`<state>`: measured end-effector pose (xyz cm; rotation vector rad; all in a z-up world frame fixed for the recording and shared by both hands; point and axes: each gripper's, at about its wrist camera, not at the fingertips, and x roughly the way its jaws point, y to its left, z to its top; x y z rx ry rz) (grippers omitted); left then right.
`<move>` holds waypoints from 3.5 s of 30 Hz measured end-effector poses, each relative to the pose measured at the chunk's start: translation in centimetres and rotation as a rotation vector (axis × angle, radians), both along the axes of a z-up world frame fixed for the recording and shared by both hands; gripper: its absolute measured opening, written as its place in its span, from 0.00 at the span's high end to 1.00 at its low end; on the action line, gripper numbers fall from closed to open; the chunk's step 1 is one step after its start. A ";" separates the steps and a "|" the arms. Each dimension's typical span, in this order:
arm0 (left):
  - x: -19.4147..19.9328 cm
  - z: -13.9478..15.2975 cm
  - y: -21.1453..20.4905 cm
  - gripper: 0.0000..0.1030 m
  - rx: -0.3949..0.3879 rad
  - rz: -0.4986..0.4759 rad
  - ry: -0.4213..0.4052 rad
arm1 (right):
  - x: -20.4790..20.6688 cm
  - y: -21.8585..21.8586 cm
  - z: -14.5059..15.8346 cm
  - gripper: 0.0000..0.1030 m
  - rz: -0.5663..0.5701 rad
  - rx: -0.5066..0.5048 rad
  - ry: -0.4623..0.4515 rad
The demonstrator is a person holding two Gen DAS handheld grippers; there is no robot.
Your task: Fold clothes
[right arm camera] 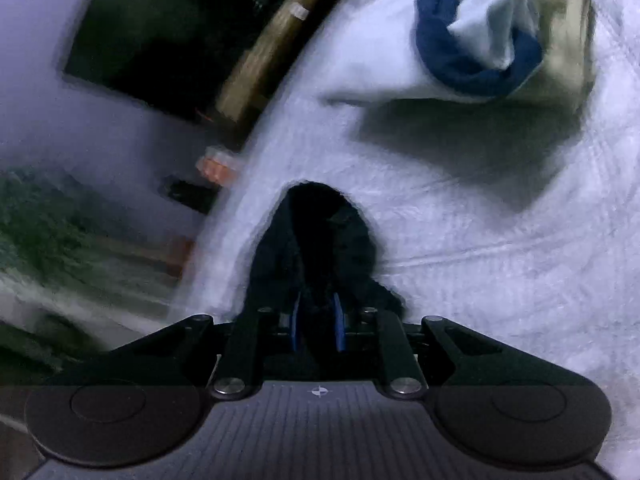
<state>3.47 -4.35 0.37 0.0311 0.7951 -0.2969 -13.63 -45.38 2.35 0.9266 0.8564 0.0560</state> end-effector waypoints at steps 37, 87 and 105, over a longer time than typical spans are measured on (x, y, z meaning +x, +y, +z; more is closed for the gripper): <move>-7.3 -0.2 -5.7 0.17 0.260 -0.537 -0.149 | -0.3 11.5 2.2 0.41 0.262 0.017 -0.062; -10.2 -1.3 -10.2 0.16 0.219 -0.873 -0.131 | -1.3 16.9 3.2 0.37 0.742 -1.302 -0.384; -10.7 -1.7 -11.2 0.16 0.227 -0.900 -0.124 | 1.8 21.5 2.6 0.85 0.976 -1.281 -0.497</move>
